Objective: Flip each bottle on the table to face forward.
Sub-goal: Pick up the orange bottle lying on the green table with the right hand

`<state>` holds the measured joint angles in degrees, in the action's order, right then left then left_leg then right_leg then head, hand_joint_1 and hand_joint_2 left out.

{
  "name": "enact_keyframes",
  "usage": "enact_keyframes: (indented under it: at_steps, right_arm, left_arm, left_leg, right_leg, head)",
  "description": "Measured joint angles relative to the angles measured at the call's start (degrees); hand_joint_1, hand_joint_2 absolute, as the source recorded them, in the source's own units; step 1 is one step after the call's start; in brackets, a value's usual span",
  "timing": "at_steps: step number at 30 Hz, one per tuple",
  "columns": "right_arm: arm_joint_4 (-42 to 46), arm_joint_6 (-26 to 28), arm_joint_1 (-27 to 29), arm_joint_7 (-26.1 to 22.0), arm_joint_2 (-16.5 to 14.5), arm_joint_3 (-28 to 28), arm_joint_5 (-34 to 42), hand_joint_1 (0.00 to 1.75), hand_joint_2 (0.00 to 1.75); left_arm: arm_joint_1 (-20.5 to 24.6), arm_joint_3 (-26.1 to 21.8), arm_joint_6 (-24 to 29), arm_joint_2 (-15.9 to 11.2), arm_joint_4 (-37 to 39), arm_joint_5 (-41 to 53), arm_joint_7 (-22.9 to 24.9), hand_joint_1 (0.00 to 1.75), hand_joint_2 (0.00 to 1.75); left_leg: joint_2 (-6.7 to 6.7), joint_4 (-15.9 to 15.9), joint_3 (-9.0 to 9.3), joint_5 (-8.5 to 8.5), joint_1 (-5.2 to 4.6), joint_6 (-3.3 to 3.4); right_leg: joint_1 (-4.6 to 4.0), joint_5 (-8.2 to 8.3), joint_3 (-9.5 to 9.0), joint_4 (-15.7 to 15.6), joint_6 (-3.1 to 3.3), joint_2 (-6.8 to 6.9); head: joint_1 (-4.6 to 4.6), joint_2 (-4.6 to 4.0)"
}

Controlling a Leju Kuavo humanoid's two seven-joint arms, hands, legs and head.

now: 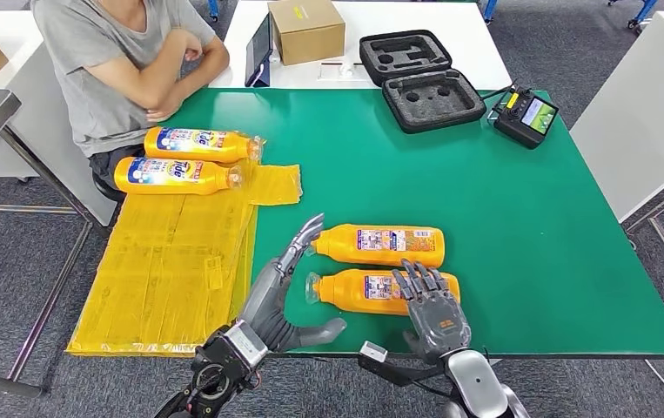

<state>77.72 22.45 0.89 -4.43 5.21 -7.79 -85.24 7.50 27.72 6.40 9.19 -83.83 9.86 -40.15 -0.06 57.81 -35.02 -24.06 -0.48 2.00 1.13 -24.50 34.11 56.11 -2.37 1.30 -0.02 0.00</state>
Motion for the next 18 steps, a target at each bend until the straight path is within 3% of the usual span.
enact_keyframes:
  at_steps: [16, 17, 18]
  right_arm:
    - [-2.10, -0.22, -1.38, 1.37, 0.25, 1.54, -1.05, 0.00, 1.75]
    - [-2.20, -0.24, -1.44, 1.37, 0.25, 1.56, -1.05, 0.02, 1.75]
    - [-2.29, -0.27, -1.49, 1.37, 0.25, 1.59, -1.05, 0.19, 1.75]
  left_arm:
    - [0.00, -1.90, -1.21, 1.54, 1.05, 1.52, 0.01, 0.00, 1.75]
    - [0.00, -2.00, -1.22, 1.61, 1.10, 1.56, 0.01, 0.00, 1.75]
    - [-0.01, -2.07, -1.24, 1.66, 1.14, 1.64, 0.00, 0.00, 1.75]
  left_leg:
    - [0.00, 0.00, 0.01, 0.00, 0.00, 0.00]
    - [0.00, 0.00, 0.01, 0.00, 0.00, 0.00]
    - [0.01, 0.00, 0.01, 0.00, 0.00, 0.00]
  right_leg:
    - [0.00, 0.00, -0.01, 0.00, 0.00, 0.00]
    - [0.00, 0.00, -0.01, 0.00, 0.00, 0.00]
    - [0.00, 0.00, -0.01, 0.00, 0.00, 0.00]
  head:
    - [-0.01, 0.00]
    - [0.00, 0.00]
    - [0.00, 0.00]
